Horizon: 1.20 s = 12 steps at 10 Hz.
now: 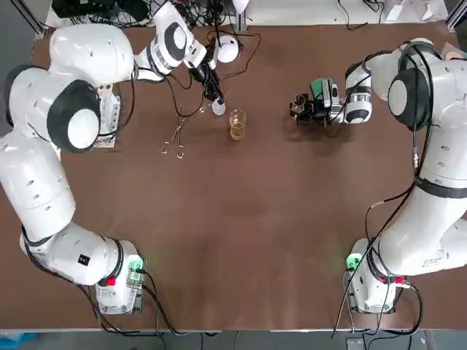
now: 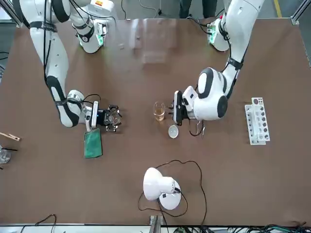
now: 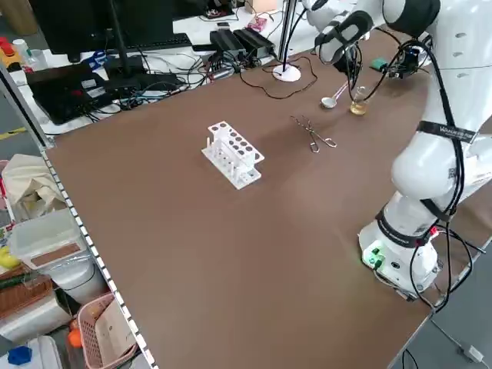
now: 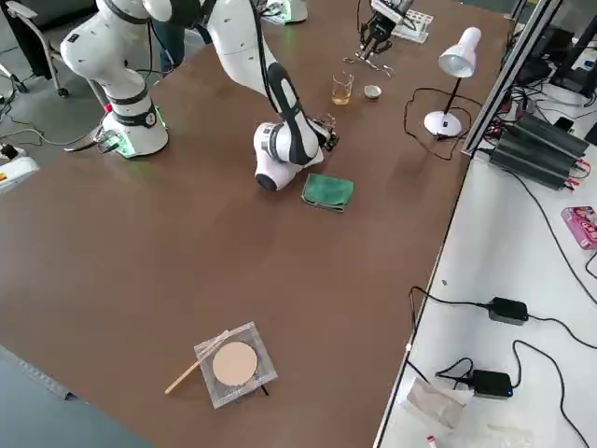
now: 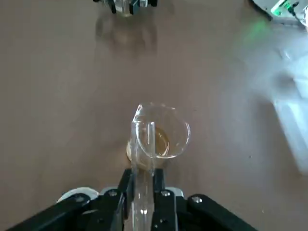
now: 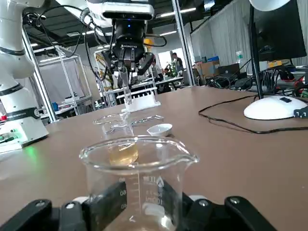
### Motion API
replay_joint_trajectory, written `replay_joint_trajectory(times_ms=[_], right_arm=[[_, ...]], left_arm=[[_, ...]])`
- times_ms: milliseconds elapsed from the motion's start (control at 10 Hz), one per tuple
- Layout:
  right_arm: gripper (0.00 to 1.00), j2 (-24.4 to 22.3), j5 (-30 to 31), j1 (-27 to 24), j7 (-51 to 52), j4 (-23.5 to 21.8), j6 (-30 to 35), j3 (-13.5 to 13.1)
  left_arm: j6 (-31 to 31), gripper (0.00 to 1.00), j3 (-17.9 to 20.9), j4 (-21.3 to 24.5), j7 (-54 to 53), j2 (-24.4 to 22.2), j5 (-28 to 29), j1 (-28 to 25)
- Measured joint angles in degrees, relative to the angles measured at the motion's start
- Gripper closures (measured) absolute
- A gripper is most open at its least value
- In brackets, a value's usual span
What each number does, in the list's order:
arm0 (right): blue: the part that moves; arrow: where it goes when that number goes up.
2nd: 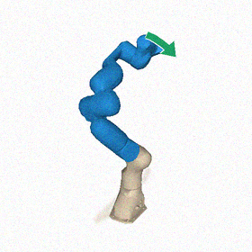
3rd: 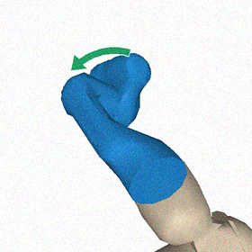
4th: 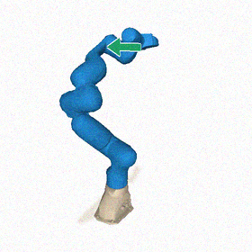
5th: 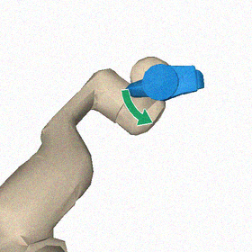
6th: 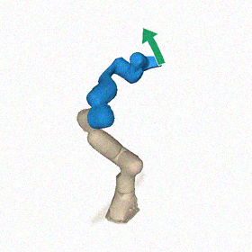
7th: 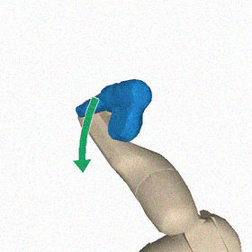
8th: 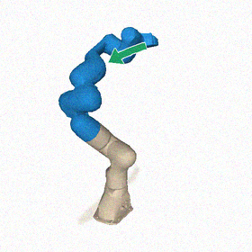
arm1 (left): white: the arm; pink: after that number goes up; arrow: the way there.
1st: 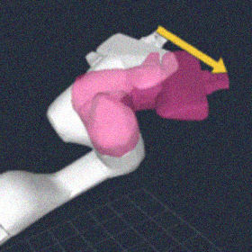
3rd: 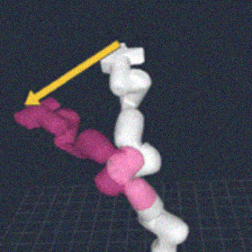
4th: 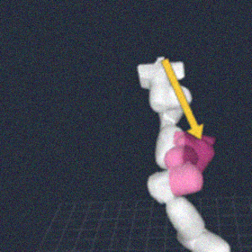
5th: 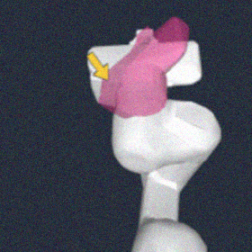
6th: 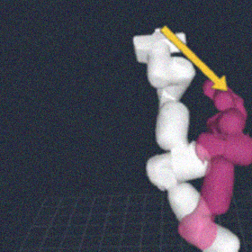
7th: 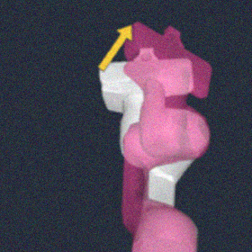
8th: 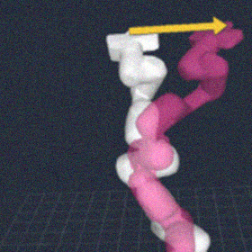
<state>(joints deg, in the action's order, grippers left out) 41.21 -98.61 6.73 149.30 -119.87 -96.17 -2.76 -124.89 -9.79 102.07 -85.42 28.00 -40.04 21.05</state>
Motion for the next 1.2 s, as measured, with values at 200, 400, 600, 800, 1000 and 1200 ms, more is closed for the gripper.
replay_joint_trajectory(times_ms=[200,400,600,800,1000,1200], right_arm=[[0.62,0.00,0.00,0.00,0.13,0.00,0.00,0.00],[0.62,0.00,0.00,-0.03,0.20,0.00,0.00,-0.02],[0.62,0.00,0.00,-0.11,0.28,0.00,0.00,-0.04],[0.62,0.01,0.00,-0.12,0.33,-0.01,0.00,-0.04],[0.62,0.01,0.00,-0.16,0.62,-0.02,0.00,-0.05],[0.62,0.01,0.00,-0.18,0.77,-0.02,0.00,-0.05]], left_arm=[[-0.02,0.79,0.71,-0.14,4.38,-0.10,4.45,1.49],[-0.93,0.79,0.77,-0.38,7.68,-0.20,8.18,2.83],[-1.13,0.79,0.82,-0.56,12.57,-0.52,11.88,3.85],[-1.14,0.79,0.85,-0.68,15.80,-1.29,14.71,4.38],[-2.07,0.79,0.87,-0.65,17.78,-1.38,14.89,5.44],[-2.82,0.79,0.92,-0.49,18.80,-1.38,15.81,6.54]])
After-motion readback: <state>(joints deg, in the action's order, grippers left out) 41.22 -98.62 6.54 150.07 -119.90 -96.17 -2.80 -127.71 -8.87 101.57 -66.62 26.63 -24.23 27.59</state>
